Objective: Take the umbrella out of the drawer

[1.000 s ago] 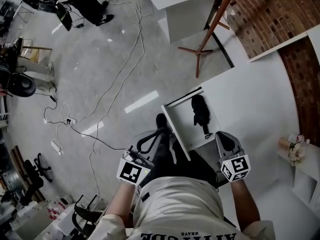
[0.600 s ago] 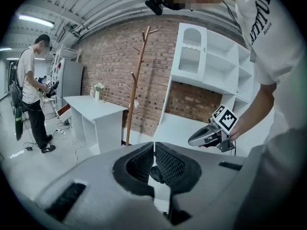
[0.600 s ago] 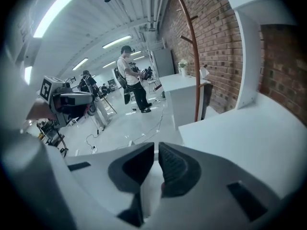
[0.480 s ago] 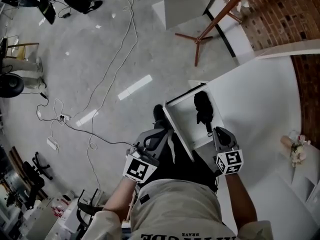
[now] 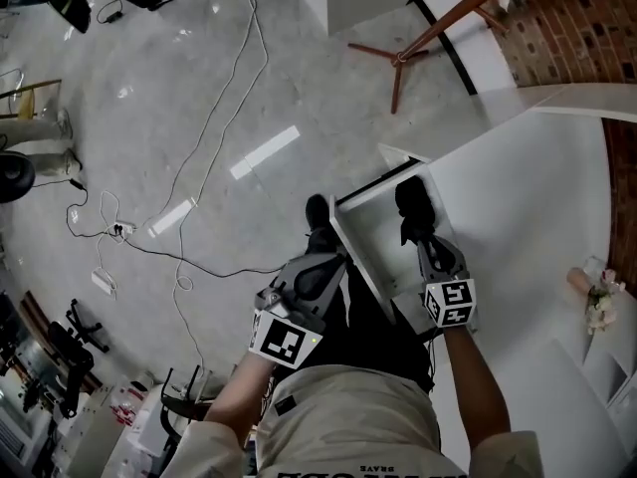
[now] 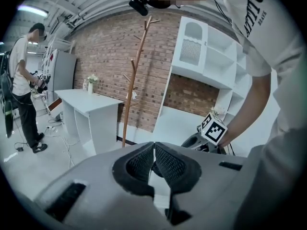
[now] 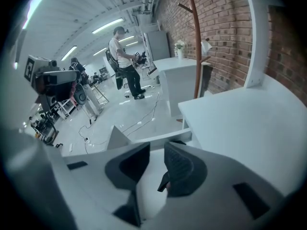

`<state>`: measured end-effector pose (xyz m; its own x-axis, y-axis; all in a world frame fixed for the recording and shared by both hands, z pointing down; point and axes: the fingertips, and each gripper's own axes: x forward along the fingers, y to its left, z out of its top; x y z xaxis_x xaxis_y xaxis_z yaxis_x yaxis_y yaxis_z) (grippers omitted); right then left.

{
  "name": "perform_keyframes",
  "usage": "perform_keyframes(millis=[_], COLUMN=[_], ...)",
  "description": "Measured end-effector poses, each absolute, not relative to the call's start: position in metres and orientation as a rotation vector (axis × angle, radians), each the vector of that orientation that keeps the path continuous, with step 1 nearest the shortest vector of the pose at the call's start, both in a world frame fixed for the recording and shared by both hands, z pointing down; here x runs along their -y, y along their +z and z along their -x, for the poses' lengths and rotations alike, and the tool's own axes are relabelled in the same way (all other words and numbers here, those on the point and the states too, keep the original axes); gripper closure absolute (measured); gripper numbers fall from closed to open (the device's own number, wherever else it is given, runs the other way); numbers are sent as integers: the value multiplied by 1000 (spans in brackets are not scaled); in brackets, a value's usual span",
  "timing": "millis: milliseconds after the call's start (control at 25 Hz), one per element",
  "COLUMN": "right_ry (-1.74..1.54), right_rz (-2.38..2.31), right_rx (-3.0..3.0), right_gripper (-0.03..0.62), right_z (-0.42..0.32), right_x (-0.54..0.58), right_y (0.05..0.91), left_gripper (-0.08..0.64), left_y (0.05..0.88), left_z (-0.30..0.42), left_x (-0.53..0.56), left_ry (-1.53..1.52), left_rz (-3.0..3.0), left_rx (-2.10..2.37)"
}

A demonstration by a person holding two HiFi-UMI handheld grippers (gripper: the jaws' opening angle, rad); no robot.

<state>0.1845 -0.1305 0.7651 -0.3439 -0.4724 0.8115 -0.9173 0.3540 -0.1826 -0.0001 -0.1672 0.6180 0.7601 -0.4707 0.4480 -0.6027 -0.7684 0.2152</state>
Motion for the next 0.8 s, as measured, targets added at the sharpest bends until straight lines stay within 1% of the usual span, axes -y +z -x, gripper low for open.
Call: perform_keyframes(millis=[40, 240, 400, 560, 640, 800], right_ry=[873, 890, 921, 922, 893, 878], right_rz=[-1205, -1216, -1212, -1184, -1186, -1168], right_rx=[1940, 1837, 1722, 1607, 1561, 1492], right_gripper=[484, 475, 434, 377, 336, 310], right_z=[-184, -188, -198, -209, -216, -225], right_x=[131, 134, 130, 121, 120, 119], right_y=[774, 820, 862, 900, 913, 941], left_gripper=[533, 532, 532, 532, 534, 532], left_y=[621, 644, 657, 668, 674, 685], left_z=[0, 0, 1, 3, 5, 7], left_x=[170, 174, 178, 175, 173, 170], left_ry=[529, 541, 549, 556, 553, 558], left_rz=[-2612, -2580, -2568, -2541, -2525, -2508], left_rx=[822, 794, 773, 755, 750, 735])
